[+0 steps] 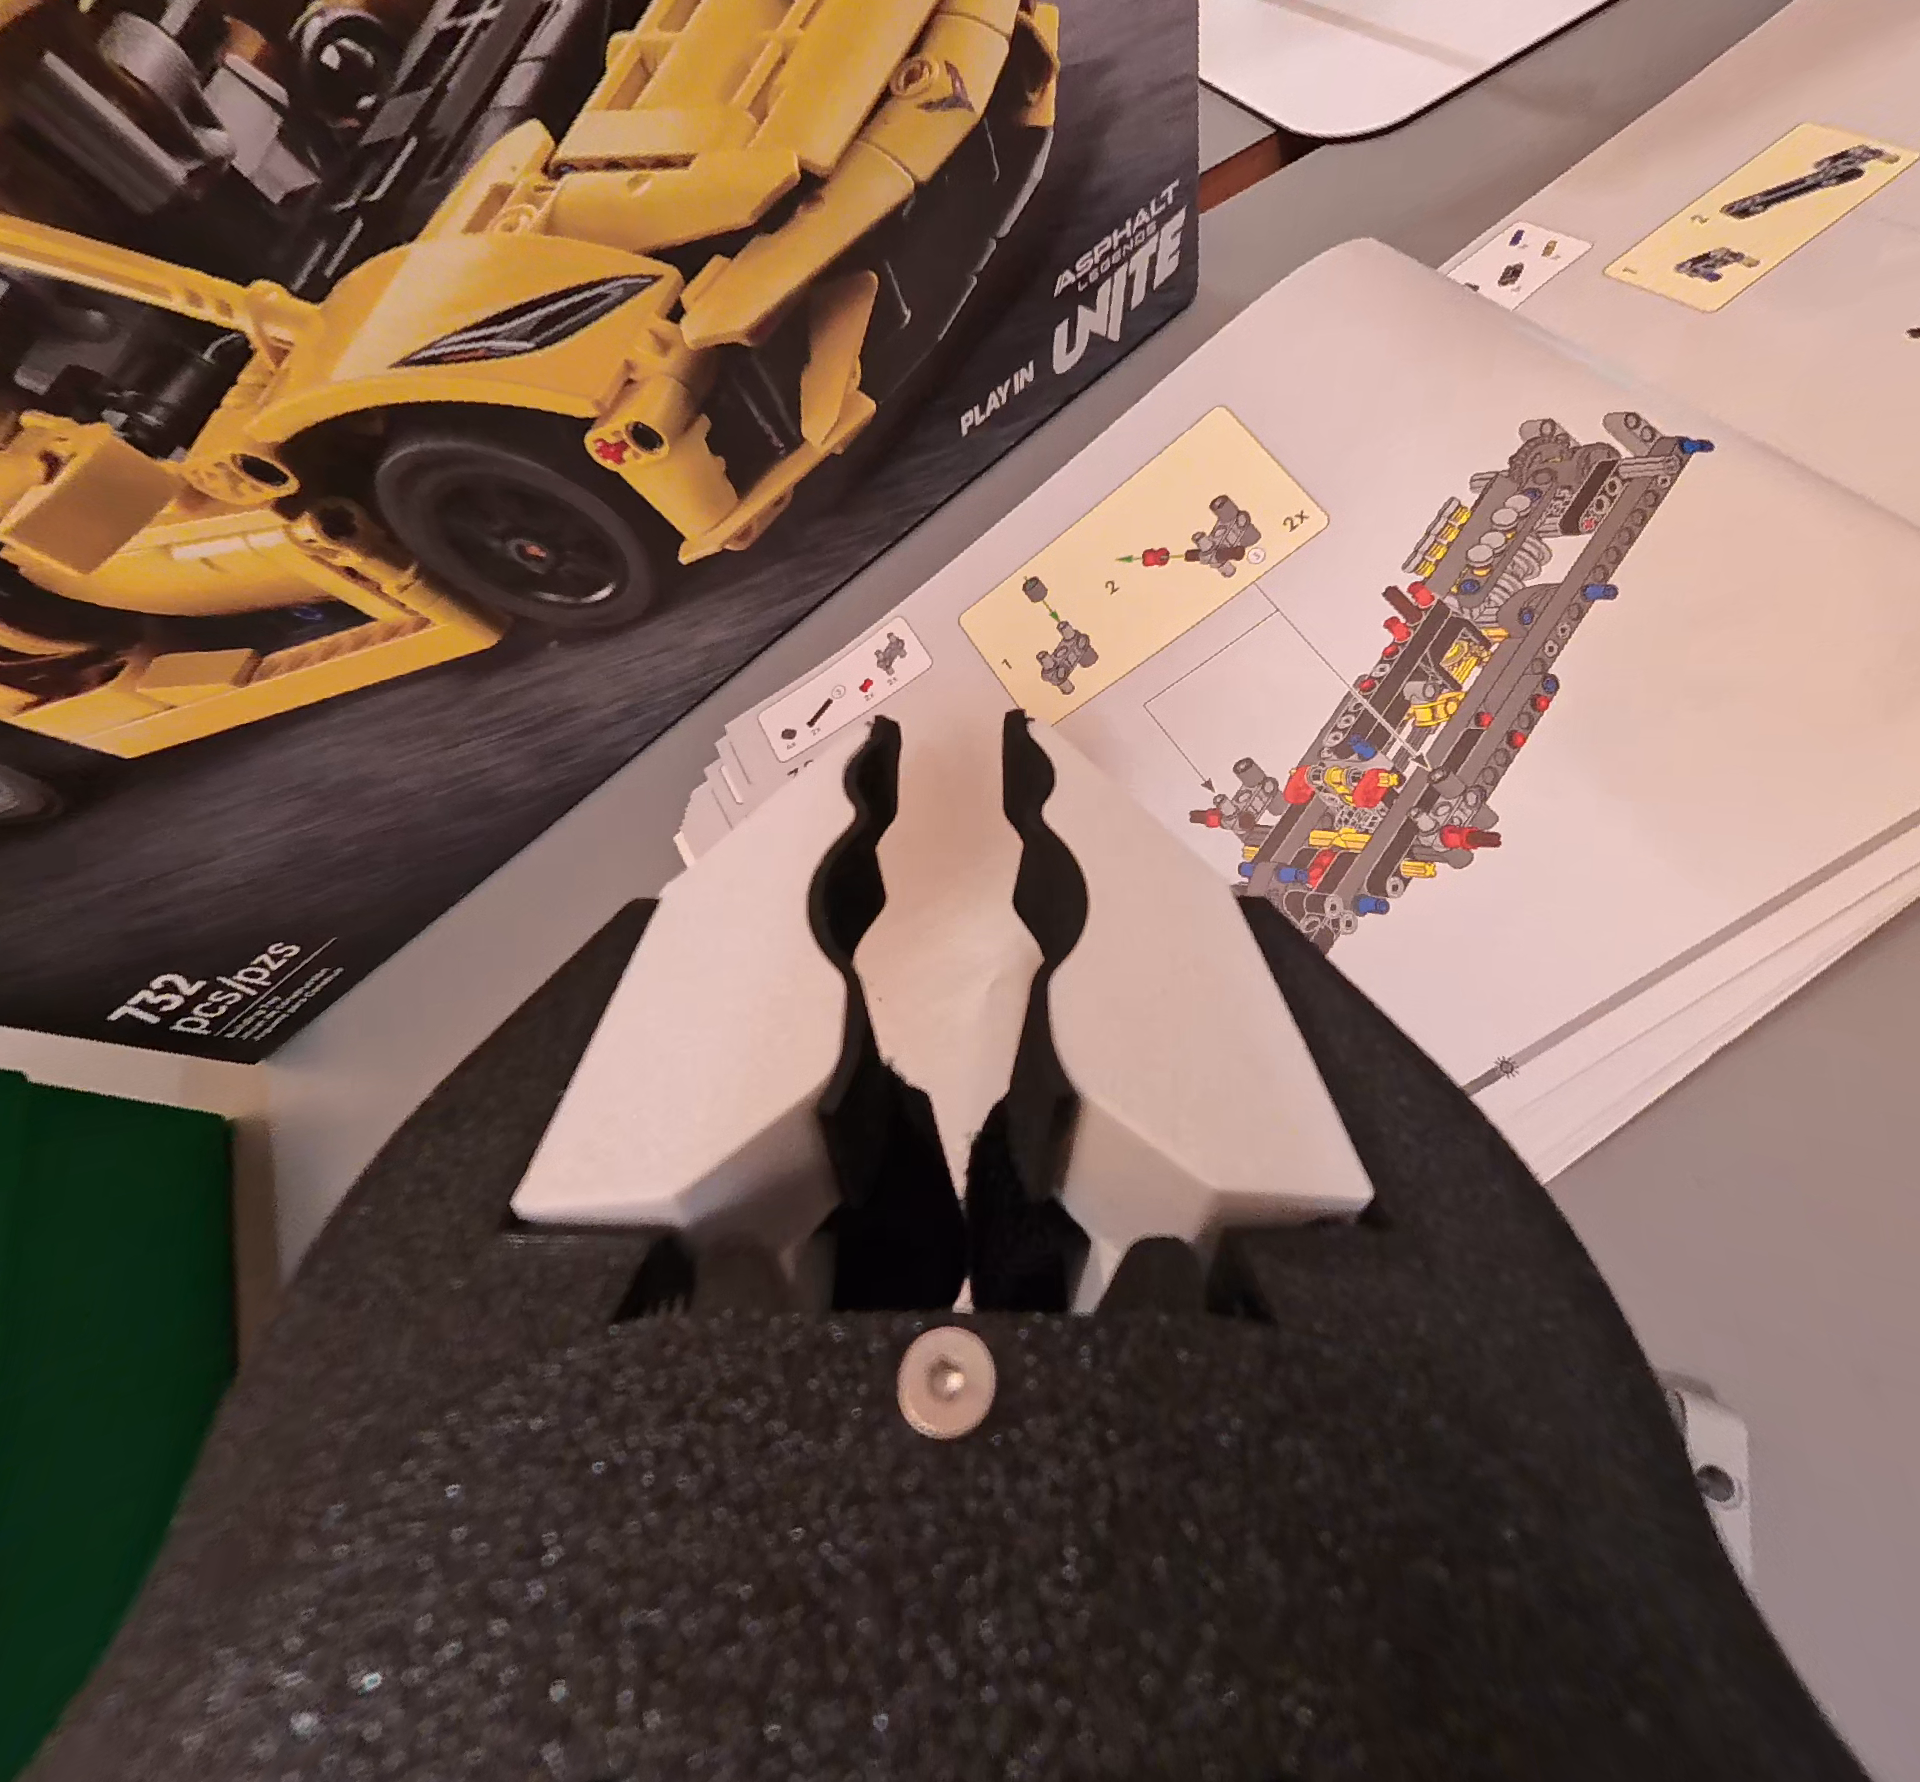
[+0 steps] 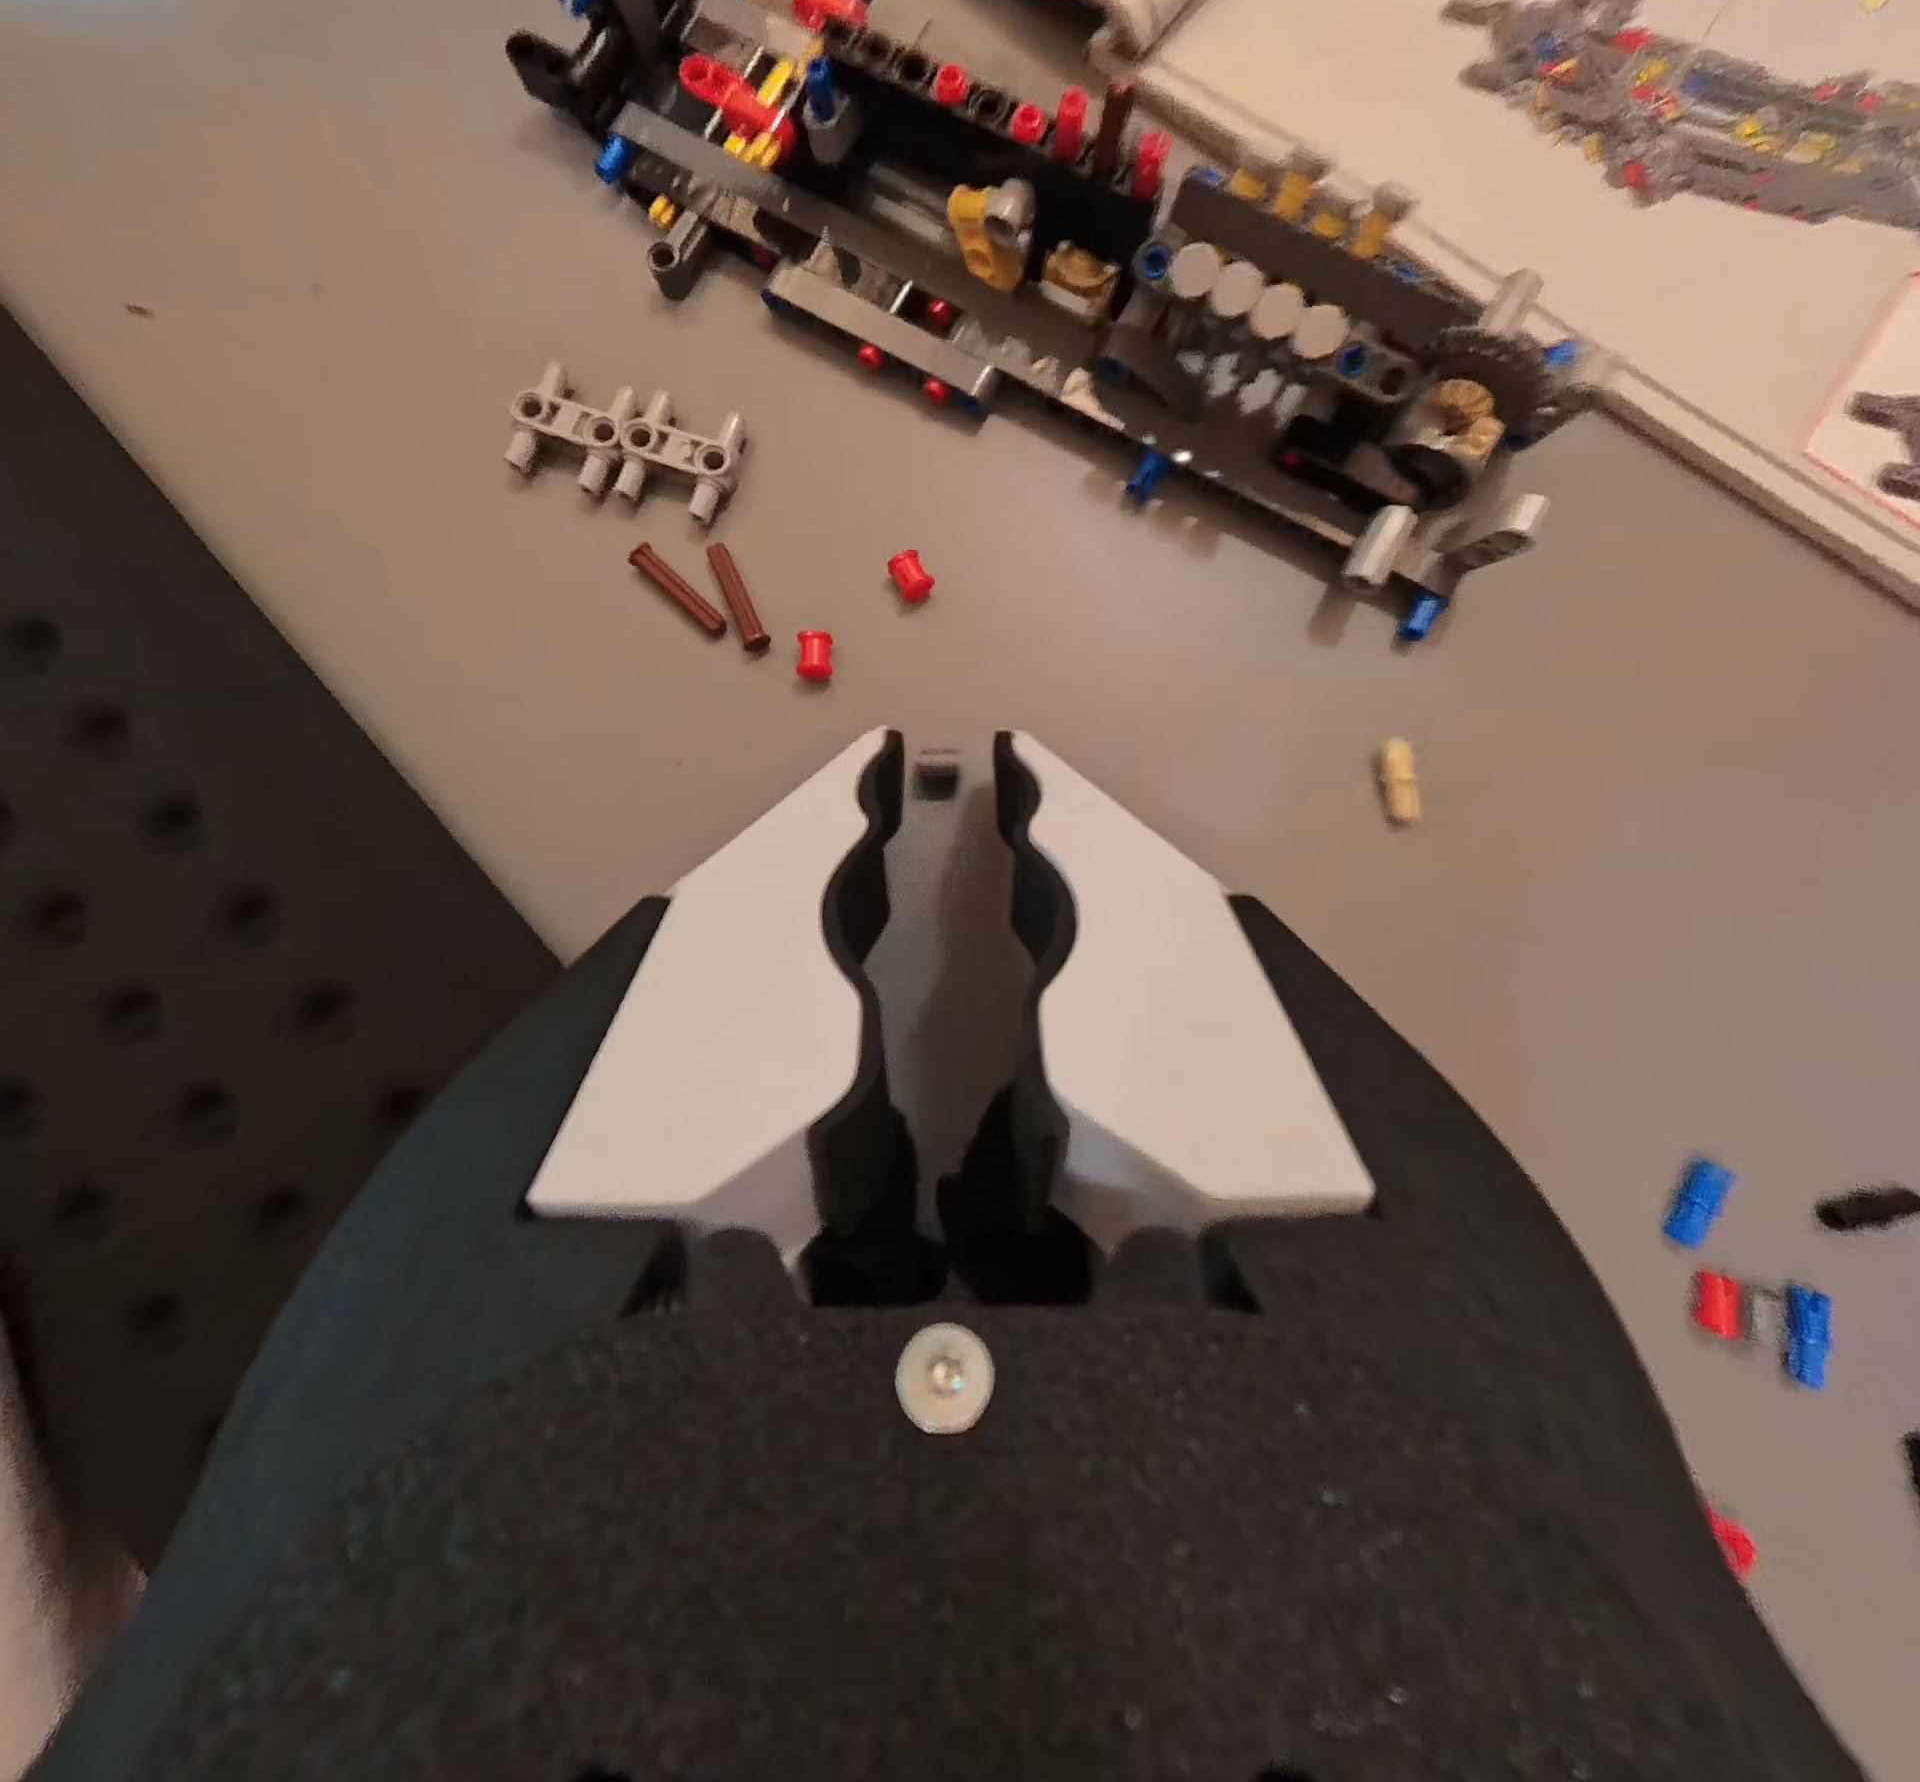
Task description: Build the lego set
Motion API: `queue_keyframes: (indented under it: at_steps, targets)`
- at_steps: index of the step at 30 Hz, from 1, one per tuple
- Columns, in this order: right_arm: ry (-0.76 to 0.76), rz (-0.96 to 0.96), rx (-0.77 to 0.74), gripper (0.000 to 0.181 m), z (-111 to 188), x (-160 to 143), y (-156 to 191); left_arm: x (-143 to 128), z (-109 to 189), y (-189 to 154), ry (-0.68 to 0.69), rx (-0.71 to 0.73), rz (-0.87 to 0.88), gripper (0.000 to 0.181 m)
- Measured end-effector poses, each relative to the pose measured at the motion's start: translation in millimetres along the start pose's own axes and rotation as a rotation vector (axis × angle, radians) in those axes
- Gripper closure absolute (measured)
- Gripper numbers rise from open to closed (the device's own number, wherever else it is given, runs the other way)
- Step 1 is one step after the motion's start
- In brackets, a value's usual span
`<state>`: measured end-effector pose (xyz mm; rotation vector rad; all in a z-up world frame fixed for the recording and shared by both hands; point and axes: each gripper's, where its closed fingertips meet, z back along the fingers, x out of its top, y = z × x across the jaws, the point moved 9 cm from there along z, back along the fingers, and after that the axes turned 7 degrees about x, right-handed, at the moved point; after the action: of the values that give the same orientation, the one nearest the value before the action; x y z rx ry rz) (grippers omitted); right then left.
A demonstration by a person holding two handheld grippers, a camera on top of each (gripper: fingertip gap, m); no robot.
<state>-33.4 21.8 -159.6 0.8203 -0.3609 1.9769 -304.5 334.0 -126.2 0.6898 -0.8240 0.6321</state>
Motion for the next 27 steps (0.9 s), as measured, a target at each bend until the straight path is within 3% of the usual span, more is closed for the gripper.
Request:
queue_keyframes:
  at_steps: [5,7,27]
  targets:
    - [-0.033,-0.109,-0.225,0.165,41,-28,-38,0,0,-1,0.001,-0.006,-0.001,0.163]
    - [-0.014,-0.152,-0.223,0.165,47,-38,-47,0,-1,-3,0.002,-0.009,-0.008,0.163]
    - [0.041,-0.128,-0.190,0.176,34,-38,-50,0,-1,-6,0.001,-0.010,-0.029,0.163]
